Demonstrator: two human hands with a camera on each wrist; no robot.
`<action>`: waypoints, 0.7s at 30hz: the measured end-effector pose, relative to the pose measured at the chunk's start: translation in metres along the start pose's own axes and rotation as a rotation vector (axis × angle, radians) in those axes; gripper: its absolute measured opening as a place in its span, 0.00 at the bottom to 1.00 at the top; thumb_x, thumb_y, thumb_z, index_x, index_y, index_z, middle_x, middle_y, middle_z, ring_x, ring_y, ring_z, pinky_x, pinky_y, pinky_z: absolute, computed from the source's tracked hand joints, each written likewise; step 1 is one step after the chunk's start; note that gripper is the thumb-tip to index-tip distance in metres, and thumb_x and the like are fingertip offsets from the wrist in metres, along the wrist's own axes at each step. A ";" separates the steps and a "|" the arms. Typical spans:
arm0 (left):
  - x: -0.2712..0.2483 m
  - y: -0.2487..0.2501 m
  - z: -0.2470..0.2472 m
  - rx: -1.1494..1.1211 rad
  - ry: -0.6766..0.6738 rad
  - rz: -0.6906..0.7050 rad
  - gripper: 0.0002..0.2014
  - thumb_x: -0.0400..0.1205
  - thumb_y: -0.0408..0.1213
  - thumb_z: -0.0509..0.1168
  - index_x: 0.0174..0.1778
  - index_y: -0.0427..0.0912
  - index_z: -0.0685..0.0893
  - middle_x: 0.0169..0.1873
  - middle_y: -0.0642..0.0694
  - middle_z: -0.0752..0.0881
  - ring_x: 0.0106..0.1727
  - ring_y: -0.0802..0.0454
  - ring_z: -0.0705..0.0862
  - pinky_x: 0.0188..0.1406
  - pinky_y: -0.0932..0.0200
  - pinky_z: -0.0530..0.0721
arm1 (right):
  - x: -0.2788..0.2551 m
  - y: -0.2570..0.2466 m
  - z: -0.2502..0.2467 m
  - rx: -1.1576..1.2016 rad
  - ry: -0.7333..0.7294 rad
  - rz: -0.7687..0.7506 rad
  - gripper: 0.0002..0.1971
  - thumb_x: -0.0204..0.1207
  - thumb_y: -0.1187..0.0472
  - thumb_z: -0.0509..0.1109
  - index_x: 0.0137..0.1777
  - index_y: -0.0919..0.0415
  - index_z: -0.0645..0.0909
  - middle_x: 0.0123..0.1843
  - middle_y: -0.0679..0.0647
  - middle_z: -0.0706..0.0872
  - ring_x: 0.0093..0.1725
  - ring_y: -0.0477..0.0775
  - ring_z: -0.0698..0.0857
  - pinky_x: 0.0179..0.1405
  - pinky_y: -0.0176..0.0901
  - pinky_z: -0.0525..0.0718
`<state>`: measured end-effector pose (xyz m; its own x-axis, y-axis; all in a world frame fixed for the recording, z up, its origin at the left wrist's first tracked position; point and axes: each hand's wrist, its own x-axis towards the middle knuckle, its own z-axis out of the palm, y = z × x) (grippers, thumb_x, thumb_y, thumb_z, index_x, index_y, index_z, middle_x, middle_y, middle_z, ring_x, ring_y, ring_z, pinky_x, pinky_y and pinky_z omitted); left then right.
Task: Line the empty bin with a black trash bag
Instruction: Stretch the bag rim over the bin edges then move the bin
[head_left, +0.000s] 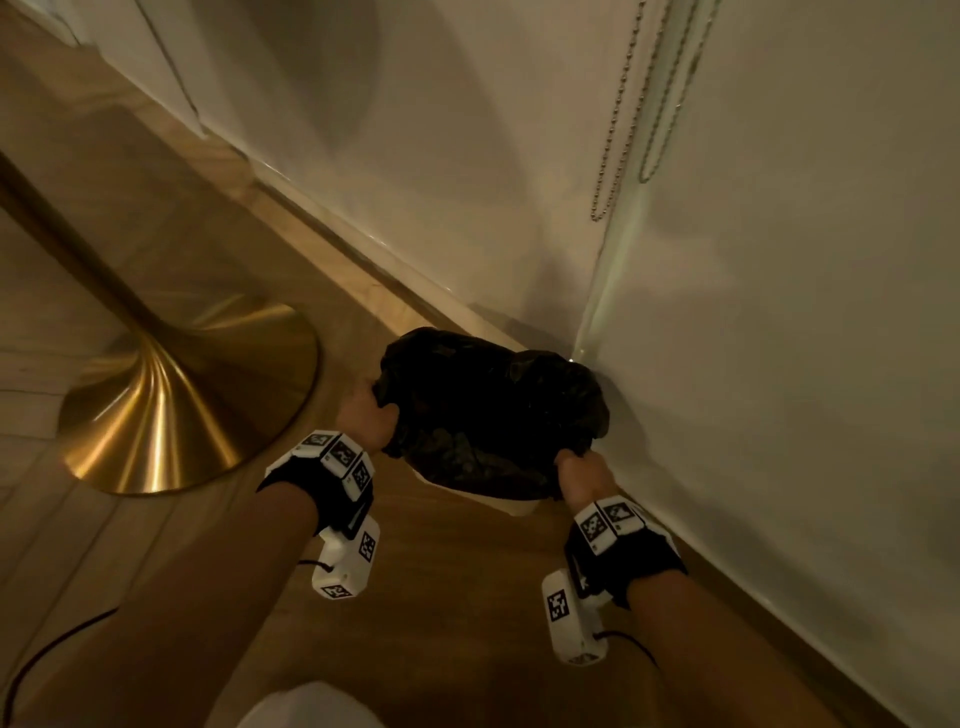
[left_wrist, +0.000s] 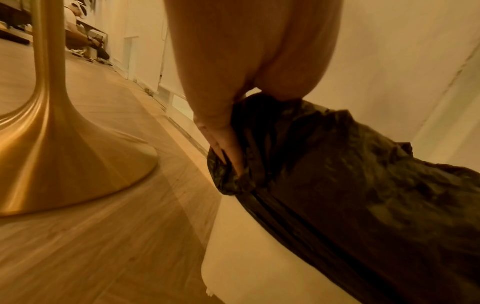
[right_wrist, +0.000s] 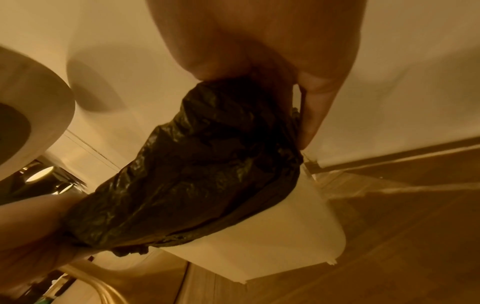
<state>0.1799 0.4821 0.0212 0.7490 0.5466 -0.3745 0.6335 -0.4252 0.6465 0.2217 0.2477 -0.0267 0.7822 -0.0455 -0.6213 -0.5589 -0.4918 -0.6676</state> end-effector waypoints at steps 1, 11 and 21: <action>0.011 -0.005 -0.006 -0.008 0.006 0.006 0.21 0.80 0.32 0.59 0.69 0.31 0.71 0.65 0.31 0.78 0.65 0.33 0.78 0.62 0.43 0.79 | 0.004 -0.004 0.012 -0.024 0.001 -0.002 0.12 0.74 0.53 0.58 0.38 0.61 0.76 0.49 0.63 0.84 0.47 0.62 0.82 0.46 0.48 0.78; 0.124 -0.034 -0.074 0.091 0.013 0.138 0.17 0.80 0.31 0.58 0.64 0.27 0.76 0.59 0.31 0.82 0.62 0.33 0.81 0.57 0.45 0.80 | 0.014 -0.073 0.109 -0.077 0.078 0.038 0.14 0.81 0.61 0.56 0.55 0.70 0.78 0.65 0.67 0.77 0.56 0.63 0.78 0.52 0.46 0.72; 0.195 -0.058 -0.102 0.194 -0.046 0.248 0.15 0.83 0.32 0.57 0.62 0.26 0.77 0.59 0.26 0.82 0.59 0.31 0.81 0.56 0.44 0.78 | 0.032 -0.091 0.177 -0.094 0.188 -0.014 0.18 0.77 0.55 0.56 0.25 0.52 0.61 0.61 0.68 0.84 0.63 0.69 0.81 0.66 0.59 0.78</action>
<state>0.2690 0.6866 -0.0219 0.8905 0.3778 -0.2534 0.4522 -0.6738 0.5844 0.2487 0.4454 -0.0580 0.8321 -0.1957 -0.5190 -0.5266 -0.5723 -0.6286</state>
